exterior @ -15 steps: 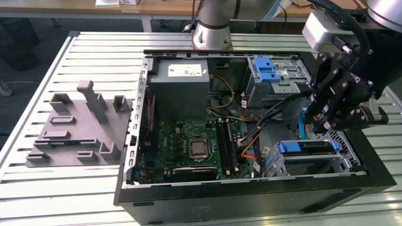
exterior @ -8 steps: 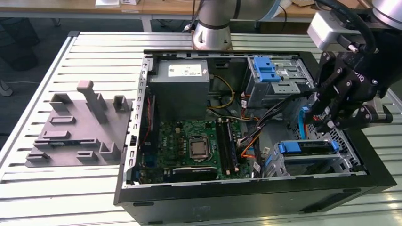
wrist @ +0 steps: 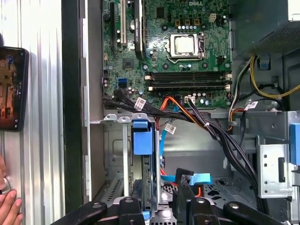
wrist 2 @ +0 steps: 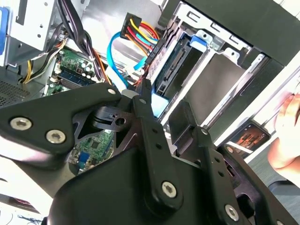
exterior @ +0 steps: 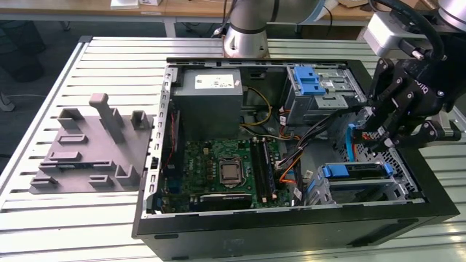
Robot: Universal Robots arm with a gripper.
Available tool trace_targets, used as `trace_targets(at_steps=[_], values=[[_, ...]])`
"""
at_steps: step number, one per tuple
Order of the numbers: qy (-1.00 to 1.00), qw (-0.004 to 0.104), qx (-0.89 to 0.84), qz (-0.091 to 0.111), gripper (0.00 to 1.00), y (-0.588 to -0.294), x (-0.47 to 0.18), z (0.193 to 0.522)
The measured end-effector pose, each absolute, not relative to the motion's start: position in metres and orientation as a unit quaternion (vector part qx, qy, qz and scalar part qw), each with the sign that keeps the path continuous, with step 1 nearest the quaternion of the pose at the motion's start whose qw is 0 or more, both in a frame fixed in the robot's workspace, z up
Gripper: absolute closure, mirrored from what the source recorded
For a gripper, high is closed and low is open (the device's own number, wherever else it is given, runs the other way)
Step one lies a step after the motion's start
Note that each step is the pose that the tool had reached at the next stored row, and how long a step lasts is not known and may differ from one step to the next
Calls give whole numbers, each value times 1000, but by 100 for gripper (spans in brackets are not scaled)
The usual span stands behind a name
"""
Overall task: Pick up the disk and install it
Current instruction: 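Insert the first disk wire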
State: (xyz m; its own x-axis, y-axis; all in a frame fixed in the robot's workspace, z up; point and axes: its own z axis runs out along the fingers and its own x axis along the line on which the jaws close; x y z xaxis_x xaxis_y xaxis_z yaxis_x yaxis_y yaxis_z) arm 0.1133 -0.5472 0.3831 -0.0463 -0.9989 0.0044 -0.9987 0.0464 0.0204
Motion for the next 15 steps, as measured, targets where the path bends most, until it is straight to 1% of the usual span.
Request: trace_targets(at_steps=[15], values=[[-723,9,690,-6,58,-538,119,382]])
